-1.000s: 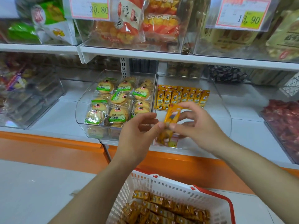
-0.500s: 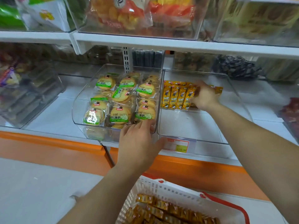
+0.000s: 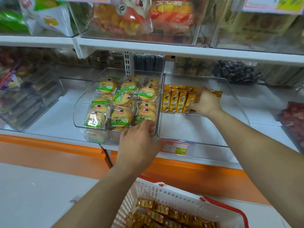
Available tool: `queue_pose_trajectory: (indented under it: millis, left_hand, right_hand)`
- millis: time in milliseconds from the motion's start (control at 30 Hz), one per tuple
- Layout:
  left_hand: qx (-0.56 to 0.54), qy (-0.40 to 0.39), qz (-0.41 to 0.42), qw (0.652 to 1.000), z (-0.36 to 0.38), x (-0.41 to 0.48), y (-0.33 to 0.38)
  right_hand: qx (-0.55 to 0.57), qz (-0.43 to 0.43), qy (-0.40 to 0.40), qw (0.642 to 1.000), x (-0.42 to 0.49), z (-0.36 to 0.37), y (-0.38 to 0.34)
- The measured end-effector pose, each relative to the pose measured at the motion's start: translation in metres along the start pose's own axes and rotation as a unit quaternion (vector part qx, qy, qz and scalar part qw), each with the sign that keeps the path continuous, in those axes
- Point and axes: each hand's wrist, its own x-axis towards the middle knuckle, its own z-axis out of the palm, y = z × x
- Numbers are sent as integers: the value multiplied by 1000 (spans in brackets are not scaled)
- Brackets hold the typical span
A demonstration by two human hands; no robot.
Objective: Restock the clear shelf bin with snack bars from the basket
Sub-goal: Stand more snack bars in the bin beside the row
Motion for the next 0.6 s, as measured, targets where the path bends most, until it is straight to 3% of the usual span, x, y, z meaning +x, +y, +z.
queue_pose_trajectory:
  millis: [133, 267, 400, 500, 600]
  left_hand:
    - [-2, 59, 52, 997, -23, -16, 9]
    - [-27, 9, 104, 994, -33, -52, 12]
    - [18, -220, 66, 973, -14, -88, -2]
    - [113, -406, 21, 907, 20, -108, -26]
    - [159, -474, -54, 865, 57, -125, -50]
  right_hand:
    - [34, -80, 2, 996, -49, -38, -16]
    - [66, -152, -45, 985, -120, -73, -33]
    - [148, -156, -164, 963, -202, -73, -36]
    - [129, -120, -288, 941, -255, -34, -16]
    - [61, -78, -380, 920, -292, 26, 20]
